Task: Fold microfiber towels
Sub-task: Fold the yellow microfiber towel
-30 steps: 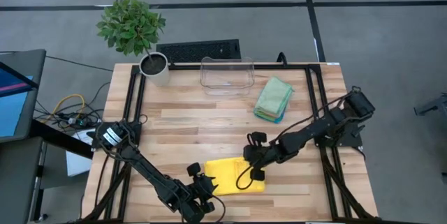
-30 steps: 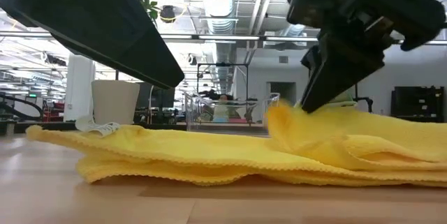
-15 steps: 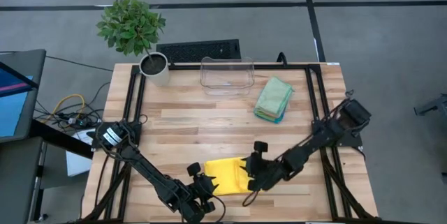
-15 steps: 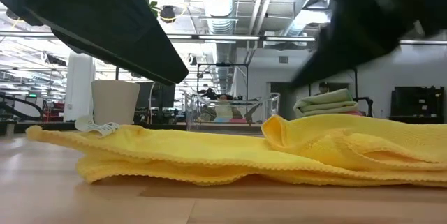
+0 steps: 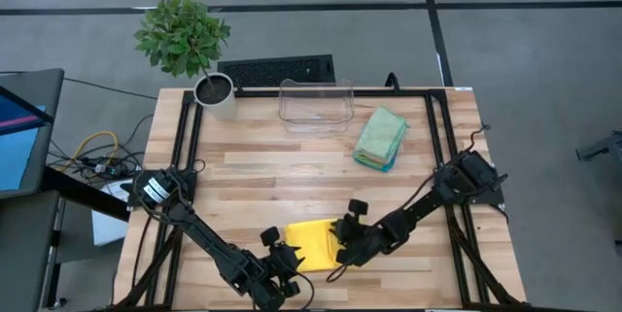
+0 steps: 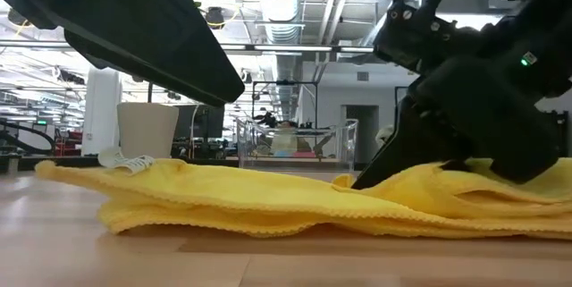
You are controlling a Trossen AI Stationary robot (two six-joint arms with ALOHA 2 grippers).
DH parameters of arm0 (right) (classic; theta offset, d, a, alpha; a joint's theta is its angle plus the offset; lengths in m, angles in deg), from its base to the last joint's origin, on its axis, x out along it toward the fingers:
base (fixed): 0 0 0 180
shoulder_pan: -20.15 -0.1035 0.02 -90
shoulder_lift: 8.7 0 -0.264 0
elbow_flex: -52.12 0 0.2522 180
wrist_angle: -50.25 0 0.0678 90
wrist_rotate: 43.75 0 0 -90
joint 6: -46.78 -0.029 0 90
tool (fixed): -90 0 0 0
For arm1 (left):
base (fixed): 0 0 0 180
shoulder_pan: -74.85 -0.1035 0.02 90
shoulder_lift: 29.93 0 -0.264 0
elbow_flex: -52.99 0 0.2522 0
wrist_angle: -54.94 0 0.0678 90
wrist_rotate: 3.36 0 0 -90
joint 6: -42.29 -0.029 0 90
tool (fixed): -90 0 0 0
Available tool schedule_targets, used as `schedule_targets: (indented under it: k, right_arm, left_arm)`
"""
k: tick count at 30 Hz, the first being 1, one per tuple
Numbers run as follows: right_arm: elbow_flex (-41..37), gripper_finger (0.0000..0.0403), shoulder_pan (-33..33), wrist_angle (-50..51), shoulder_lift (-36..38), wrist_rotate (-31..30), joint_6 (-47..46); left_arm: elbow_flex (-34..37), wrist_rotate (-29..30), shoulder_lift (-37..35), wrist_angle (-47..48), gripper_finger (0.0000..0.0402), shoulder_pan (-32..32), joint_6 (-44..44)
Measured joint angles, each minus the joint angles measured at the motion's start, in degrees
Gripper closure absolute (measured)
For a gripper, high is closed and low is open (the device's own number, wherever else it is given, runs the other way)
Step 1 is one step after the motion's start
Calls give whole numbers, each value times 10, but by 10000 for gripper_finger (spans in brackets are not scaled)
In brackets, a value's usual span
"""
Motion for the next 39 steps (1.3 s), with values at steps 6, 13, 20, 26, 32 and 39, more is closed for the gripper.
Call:
schedule_targets:
  k: [6, 13, 20, 26, 32, 39]
  right_arm:
    - [0, 298, -21, 8, 93, 1, 32]
    - [-10, 300, -110, -48, 102, -66, 18]
    - [-29, 301, -188, -100, 14, -162, -110]
    - [-29, 301, -188, -107, -50, -146, -202]
    - [-29, 301, -191, -113, -8, -122, -155]
    - [-29, 301, -183, -142, 49, -183, -58]
  left_arm:
    - [0, 0, 0, -1, 277, 0, -4]
    - [0, 6, 0, -2, 277, 0, -4]
    - [0, 8, 0, -2, 277, 0, -4]
    - [0, 13, 0, -2, 277, 0, -4]
    - [0, 11, 0, -2, 277, 0, -4]
    - [-7, 18, 0, -2, 277, 1, -9]
